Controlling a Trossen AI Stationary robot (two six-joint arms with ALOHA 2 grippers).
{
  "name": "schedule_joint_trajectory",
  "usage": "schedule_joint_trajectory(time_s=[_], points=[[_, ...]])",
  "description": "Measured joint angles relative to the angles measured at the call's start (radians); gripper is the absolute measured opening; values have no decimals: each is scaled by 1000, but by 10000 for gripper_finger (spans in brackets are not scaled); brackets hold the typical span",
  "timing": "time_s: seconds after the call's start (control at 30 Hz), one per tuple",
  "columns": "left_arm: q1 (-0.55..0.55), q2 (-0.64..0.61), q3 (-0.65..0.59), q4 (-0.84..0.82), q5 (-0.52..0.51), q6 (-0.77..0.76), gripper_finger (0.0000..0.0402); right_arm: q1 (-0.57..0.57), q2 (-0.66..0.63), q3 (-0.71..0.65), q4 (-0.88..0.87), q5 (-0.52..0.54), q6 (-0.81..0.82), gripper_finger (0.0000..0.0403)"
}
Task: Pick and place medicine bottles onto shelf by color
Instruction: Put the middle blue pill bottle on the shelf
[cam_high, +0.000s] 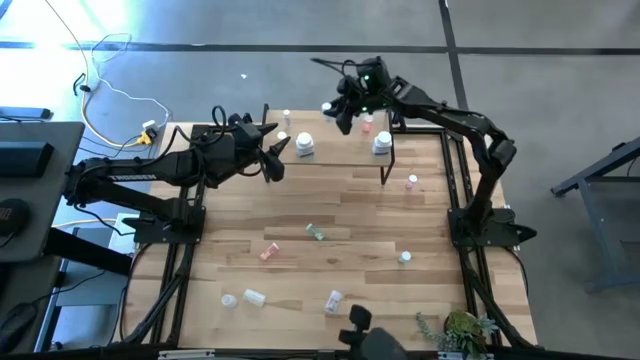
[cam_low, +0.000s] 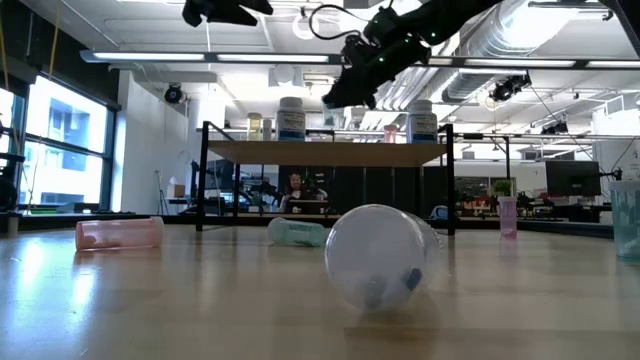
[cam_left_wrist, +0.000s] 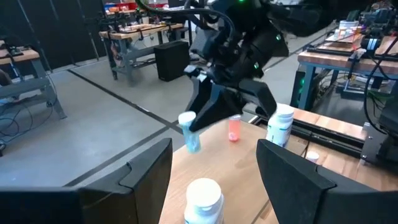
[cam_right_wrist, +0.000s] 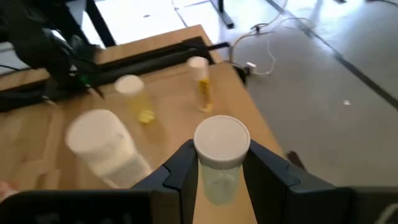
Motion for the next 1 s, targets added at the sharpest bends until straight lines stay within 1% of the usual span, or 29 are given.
schedule_joint_trajectory(time_s=[0.1,0.43,0.83,1.0], points=[[0,0,0,0,0,-1,225,30,17,0,27,31,19,103],[0,1,0,-8,0,-24,225,71,68,0,85,240,81,103],[6,1,0,-15,0,-24,225,89,120,0,197,302,167,103],[16,1,0,-22,5,-24,225,101,129,0,220,303,171,103]])
